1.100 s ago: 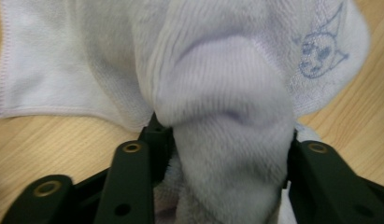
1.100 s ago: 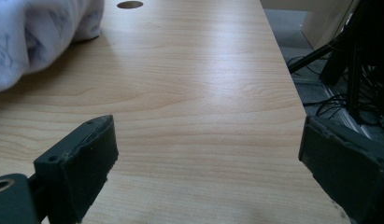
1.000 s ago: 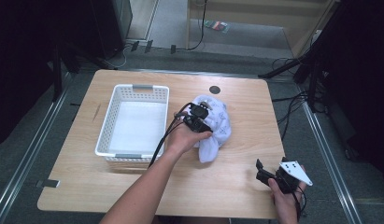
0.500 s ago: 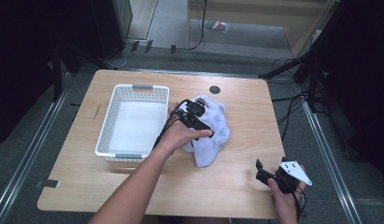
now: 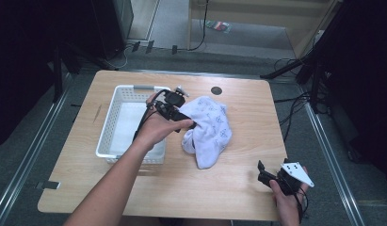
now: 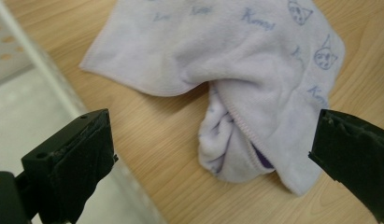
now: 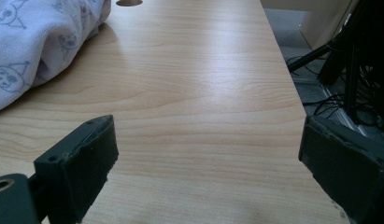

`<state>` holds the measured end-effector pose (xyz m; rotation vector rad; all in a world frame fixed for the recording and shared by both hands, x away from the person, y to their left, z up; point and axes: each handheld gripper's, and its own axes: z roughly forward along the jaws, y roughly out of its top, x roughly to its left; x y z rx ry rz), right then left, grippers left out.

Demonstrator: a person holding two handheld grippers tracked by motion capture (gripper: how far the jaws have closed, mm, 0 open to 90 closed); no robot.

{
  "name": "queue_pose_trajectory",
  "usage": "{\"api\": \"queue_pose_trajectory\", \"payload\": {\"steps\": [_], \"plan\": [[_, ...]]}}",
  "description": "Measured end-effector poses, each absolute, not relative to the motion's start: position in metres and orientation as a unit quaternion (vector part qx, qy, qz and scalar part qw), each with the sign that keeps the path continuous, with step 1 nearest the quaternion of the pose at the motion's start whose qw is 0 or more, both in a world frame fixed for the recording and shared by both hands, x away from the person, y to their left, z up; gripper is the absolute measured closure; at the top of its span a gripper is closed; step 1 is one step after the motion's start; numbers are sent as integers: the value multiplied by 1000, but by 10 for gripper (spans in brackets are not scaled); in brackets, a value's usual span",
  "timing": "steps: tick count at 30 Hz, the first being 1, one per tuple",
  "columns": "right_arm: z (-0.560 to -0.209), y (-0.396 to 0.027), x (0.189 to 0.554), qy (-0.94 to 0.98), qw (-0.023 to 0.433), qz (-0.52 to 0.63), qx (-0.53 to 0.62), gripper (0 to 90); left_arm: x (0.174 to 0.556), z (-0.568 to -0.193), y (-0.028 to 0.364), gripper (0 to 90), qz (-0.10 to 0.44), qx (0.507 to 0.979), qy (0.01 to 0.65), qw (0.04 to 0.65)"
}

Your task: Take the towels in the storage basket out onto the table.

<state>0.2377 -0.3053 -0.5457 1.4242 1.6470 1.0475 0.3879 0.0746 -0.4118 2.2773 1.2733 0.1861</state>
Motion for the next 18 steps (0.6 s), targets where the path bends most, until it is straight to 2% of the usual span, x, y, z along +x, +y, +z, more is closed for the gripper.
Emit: {"api": "queue_pose_trajectory", "payload": {"steps": [18], "plan": [[-546,-304,238,637,358,400,554,46,374,-408,153,0,92,806,516,275]]}}
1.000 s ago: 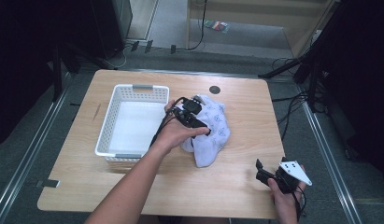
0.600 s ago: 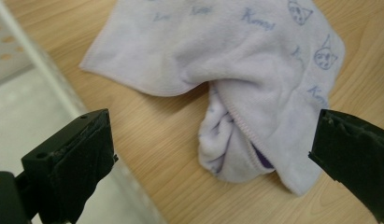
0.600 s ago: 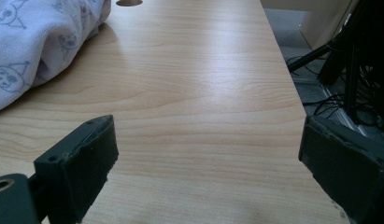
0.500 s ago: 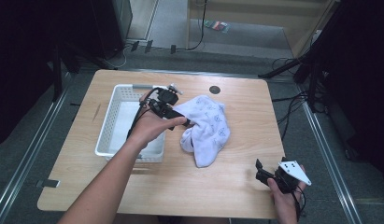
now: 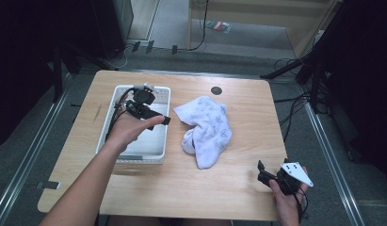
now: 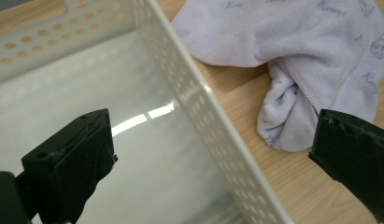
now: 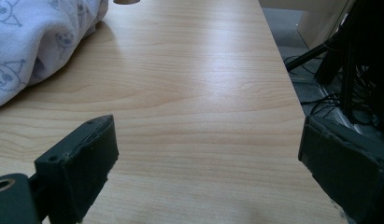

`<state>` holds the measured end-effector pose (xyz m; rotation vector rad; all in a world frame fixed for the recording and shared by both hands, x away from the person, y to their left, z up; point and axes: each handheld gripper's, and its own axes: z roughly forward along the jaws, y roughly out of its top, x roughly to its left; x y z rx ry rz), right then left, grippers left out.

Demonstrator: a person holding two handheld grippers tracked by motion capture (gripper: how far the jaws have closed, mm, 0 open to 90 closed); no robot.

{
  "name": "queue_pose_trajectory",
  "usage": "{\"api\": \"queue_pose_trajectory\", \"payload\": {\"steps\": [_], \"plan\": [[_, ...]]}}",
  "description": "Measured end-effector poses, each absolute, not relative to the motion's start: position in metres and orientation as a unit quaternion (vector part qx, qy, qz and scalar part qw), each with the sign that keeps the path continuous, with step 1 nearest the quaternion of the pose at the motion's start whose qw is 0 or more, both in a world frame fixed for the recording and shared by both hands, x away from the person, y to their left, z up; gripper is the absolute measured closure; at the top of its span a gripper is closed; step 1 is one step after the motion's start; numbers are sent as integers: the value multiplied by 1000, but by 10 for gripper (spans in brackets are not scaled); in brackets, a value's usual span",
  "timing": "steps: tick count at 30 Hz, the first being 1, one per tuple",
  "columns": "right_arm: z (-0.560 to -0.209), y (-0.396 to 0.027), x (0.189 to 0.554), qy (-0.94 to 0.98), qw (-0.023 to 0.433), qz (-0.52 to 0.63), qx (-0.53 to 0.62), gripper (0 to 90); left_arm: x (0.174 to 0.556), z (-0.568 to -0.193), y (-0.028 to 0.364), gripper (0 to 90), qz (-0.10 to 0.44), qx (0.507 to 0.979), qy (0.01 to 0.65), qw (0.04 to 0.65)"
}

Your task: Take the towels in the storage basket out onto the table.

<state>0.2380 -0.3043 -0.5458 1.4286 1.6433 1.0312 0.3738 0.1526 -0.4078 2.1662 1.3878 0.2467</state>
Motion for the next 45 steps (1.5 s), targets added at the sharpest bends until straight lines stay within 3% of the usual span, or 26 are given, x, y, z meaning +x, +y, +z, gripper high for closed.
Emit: {"api": "queue_pose_trajectory", "payload": {"steps": [23,33,45], "plan": [[-546,-304,238,636,361,396,555,48,320,-427,228,0,131,747,563,328],[-546,-304,238,634,363,396,556,49,280,-442,267,0,187,726,573,331],[-546,-303,238,632,365,395,558,51,247,-471,315,0,181,703,590,355]]}}
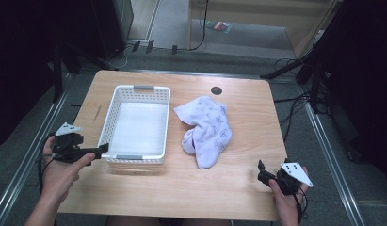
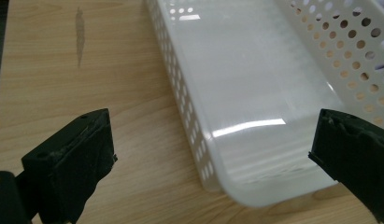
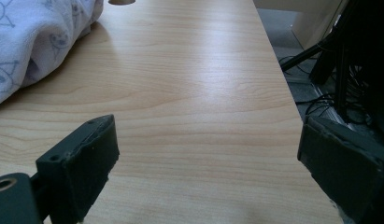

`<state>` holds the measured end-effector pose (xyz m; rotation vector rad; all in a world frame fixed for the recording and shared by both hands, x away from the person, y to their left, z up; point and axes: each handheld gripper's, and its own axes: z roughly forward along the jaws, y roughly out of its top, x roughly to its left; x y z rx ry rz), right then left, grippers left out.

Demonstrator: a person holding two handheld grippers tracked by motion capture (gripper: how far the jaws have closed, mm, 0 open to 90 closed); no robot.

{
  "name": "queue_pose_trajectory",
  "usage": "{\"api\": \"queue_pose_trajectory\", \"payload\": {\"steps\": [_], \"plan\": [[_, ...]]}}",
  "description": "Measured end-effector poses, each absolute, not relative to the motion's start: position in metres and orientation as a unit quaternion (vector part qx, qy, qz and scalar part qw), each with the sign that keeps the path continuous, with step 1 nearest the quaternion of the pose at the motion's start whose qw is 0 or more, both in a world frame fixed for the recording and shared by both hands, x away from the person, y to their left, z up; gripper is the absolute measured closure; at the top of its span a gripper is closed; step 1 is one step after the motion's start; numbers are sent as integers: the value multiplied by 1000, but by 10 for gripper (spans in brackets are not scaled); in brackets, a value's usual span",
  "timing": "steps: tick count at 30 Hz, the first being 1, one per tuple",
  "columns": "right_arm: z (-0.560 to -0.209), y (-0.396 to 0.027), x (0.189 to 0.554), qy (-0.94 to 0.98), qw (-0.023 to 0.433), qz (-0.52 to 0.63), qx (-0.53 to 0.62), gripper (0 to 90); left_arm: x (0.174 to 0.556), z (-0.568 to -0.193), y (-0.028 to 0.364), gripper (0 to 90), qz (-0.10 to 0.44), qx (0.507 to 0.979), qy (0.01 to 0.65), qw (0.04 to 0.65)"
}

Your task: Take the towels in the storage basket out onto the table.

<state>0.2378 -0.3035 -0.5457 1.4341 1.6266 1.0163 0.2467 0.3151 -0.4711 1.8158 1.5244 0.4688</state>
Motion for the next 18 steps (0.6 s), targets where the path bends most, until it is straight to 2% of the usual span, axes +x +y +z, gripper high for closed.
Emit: {"api": "queue_pose_trajectory", "payload": {"steps": [5,14,18], "plan": [[-546,-303,238,631,366,394,559,53,236,-486,327,0,175,697,597,358],[-546,-304,238,629,368,393,561,55,218,-513,345,0,155,676,598,402],[-546,-304,238,629,368,393,561,55,214,-526,346,0,165,679,594,398]]}}
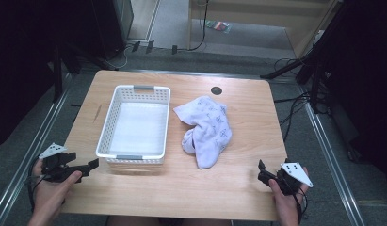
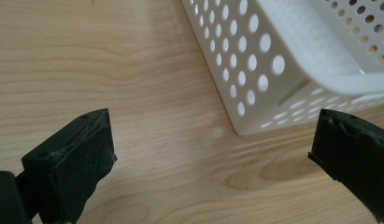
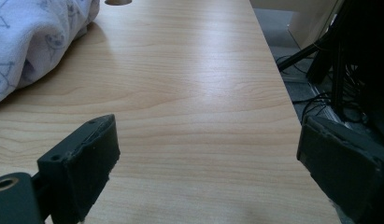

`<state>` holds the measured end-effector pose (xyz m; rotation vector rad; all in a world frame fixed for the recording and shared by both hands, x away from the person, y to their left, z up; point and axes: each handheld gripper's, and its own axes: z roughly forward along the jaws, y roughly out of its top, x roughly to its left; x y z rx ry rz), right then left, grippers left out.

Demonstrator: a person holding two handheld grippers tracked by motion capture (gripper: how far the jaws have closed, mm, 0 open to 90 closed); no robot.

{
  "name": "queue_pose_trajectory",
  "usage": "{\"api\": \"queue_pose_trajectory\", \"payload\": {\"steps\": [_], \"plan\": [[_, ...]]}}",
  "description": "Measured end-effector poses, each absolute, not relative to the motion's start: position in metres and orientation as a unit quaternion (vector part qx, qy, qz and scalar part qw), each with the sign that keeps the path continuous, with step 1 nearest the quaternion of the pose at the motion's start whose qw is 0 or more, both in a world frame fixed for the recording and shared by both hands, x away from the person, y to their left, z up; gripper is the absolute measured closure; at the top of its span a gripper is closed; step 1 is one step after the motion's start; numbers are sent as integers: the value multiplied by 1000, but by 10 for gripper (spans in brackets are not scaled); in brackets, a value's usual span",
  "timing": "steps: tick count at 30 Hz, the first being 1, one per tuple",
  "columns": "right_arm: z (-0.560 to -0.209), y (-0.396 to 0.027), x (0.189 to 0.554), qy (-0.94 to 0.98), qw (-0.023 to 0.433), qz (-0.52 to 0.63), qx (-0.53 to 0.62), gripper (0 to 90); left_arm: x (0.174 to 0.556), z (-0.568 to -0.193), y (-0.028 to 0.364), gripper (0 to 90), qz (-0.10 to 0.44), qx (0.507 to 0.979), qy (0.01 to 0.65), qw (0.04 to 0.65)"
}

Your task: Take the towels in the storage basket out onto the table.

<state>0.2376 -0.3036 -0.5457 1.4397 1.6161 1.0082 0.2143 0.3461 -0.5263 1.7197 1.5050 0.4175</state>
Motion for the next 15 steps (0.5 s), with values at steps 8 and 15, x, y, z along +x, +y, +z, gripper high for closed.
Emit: {"api": "queue_pose_trajectory", "payload": {"steps": [8,15], "plan": [[-546,-304,237,627,368,393,563,56,208,-545,353,0,185,684,583,396],[-546,-304,238,629,366,393,562,56,203,-553,363,0,195,682,575,408]]}}
